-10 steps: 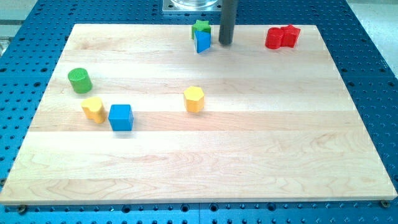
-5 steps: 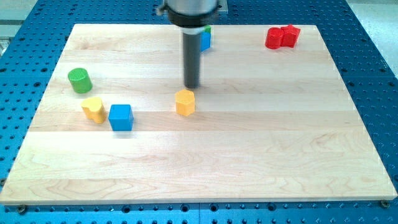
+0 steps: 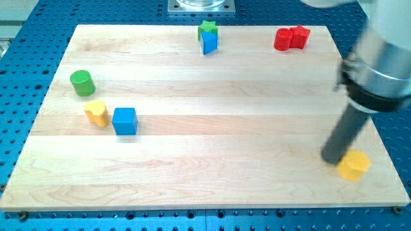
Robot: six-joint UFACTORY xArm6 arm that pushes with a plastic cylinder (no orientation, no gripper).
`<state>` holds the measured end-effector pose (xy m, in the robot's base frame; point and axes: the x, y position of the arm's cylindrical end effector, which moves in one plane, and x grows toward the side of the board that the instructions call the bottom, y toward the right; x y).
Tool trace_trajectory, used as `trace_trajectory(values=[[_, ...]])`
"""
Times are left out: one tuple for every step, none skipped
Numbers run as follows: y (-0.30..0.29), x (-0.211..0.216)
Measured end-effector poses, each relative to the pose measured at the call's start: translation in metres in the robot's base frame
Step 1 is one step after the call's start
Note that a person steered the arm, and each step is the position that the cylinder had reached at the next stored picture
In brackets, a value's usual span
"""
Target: Move the hexagon to the bottom right
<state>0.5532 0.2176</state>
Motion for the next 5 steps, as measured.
trace_trajectory(values=[[-0.054, -0.018], [-0.208, 0.004], [-0.372, -0.003], [-0.488, -0.051], [-0.459, -0.099]])
